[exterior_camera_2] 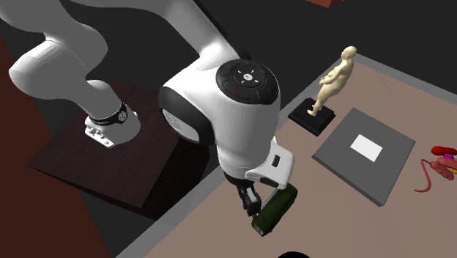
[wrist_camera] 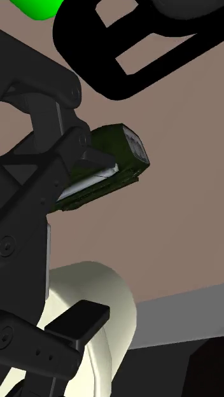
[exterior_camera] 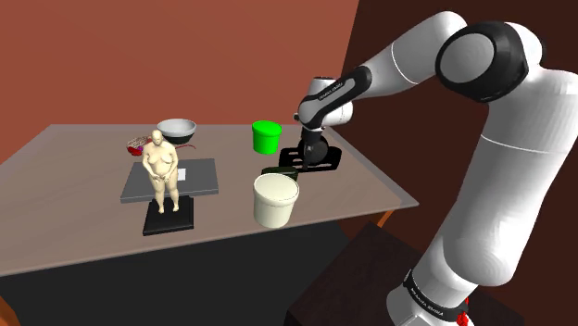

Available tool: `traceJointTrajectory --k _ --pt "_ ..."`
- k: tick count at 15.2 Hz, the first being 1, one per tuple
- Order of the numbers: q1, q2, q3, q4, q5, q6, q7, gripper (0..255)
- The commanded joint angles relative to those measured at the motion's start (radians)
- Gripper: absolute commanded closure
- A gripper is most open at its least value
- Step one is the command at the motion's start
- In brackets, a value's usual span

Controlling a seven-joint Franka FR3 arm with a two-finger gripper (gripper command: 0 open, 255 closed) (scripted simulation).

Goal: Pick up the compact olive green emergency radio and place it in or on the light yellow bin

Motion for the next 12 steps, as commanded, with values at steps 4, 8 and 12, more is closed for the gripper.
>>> traceJointTrajectory --k 4,8,12 --pt "-0.038 0.206 0.046 0.174 0.078 0.053 -0.162 0" --pt "-0.065 0.326 0.082 0.296 0.104 0.065 -0.241 0" --pt "-0.072 0.367 0.091 0.302 0.115 0.100 -0.248 0"
